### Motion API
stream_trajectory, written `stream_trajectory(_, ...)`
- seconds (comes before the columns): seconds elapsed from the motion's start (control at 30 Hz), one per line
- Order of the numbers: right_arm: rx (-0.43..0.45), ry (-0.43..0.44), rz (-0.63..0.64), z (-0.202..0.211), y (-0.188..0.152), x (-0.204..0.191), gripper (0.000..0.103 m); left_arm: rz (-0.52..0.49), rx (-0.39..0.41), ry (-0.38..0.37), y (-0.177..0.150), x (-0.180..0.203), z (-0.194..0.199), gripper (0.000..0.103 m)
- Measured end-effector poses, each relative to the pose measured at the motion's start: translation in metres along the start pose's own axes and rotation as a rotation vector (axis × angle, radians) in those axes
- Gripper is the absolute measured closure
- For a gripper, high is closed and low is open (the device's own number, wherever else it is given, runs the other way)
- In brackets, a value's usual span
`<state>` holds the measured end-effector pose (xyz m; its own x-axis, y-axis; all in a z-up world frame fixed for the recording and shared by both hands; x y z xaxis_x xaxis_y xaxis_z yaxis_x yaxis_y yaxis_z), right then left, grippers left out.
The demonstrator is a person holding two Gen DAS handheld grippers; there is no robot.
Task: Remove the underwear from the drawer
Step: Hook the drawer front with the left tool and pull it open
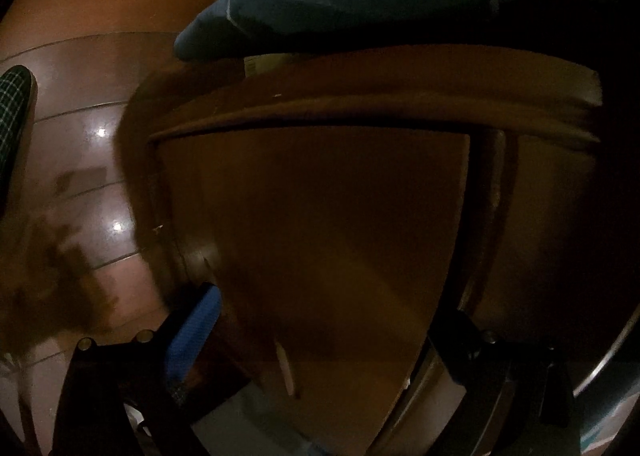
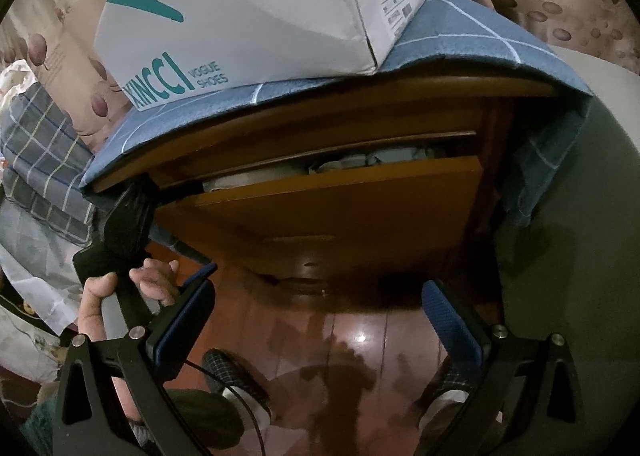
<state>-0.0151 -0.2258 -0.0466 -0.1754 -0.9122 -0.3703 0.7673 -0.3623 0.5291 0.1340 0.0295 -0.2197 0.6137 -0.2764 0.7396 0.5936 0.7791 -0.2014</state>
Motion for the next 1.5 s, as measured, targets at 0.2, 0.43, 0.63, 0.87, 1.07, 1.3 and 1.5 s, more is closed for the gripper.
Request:
stream_trajectory(0.2, 0.015, -0.029, -0.016, 0.004, 0.004, 0.008, 0.000, -0.017, 0.024, 0.024, -0.001, 0.005, 0.001, 0.000)
stream_trajectory(0.43, 0.069, -0.081, -0.051, 0.014, 0.013, 0.022, 0.000, -0.055, 0.015, 0.107, -0.003, 0.004, 0.008, 0.000)
stream_trajectory(0.63, 0.086, -0.099, -0.030, 0.017, 0.017, 0.022, 0.000, -0.224, 0.032, 0.175, -0.005, -0.002, 0.028, 0.000)
stream_trajectory(0.87, 0.105, -0.115, -0.040, 0.022, 0.022, 0.023, 0.000, -0.297, -0.008, 0.274, -0.010, -0.013, 0.055, 0.000)
stream_trajectory(1.07, 0.103, -0.140, -0.043, 0.021, 0.022, 0.025, 0.000, -0.424, -0.024, 0.382, -0.016, -0.020, 0.068, 0.000)
stream_trajectory(1.3, 0.099, -0.144, -0.035, 0.018, 0.023, 0.022, 0.000, -0.488, -0.060, 0.447, -0.020, -0.026, 0.081, 0.000)
stream_trajectory(1.5, 0.089, -0.132, -0.035, 0.016, 0.022, 0.021, 0.000, -0.558, -0.047, 0.494, -0.030, -0.025, 0.096, 0.000)
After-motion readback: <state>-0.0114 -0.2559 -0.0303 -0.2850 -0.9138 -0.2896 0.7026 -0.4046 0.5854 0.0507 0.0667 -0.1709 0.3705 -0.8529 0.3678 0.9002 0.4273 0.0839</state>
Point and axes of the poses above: each gripper's, at about its wrist camera, not at the fingertips, and z roughly against the way its jaws point, x to its right, y to its top, the point moved 6 cm from there along -z, roughly the way its jaws point, and after that the axes turned 4 degrees about y, right-handed, at the moved point
